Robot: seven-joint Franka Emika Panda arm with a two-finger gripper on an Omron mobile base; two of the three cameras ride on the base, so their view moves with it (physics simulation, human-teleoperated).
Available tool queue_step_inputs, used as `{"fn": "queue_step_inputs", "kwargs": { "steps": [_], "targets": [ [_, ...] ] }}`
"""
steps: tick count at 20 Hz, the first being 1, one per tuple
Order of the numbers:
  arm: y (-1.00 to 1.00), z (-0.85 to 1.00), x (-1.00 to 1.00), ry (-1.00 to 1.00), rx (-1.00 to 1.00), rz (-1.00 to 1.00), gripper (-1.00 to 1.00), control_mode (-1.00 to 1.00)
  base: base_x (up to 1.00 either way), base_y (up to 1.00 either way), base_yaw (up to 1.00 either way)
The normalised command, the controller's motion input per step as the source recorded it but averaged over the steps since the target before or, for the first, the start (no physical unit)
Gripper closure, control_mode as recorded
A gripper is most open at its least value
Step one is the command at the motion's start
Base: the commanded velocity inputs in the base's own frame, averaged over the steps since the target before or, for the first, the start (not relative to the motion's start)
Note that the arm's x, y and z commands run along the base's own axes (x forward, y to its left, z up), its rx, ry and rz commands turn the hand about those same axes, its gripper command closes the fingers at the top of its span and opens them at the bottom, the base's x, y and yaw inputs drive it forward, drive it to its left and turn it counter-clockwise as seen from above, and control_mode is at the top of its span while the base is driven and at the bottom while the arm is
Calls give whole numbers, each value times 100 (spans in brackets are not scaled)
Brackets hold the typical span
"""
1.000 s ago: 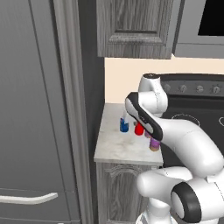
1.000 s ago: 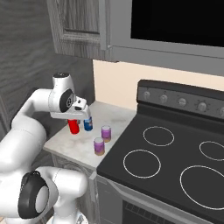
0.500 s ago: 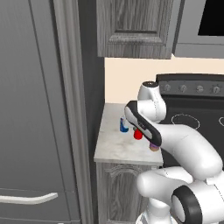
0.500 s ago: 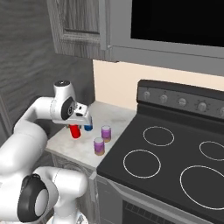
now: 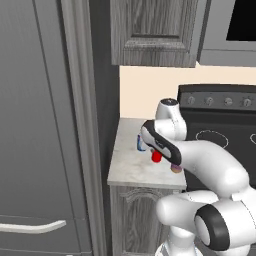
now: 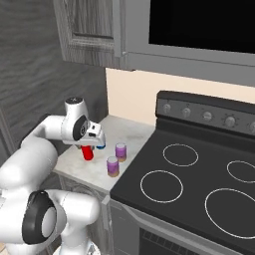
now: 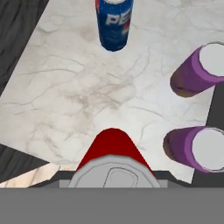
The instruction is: Four empty soda cans are scattered around the kitchen. Gather all the cans and cluster them next to the stove for recycling.
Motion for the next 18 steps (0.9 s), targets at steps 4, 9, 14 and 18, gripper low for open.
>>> {"fn": "queue_step_inputs", "kwargs": {
  "steps": [4,9,14,18],
  "targets": [
    [0,-21,13,3,0,0,100,-100,0,0,0],
    [0,-22,11,2,0,0,100,-100,0,0,0],
    [0,-24,9,0,0,0,100,-100,0,0,0],
    [0,-19,10,0,0,0,100,-100,0,0,0]
  ]
}}
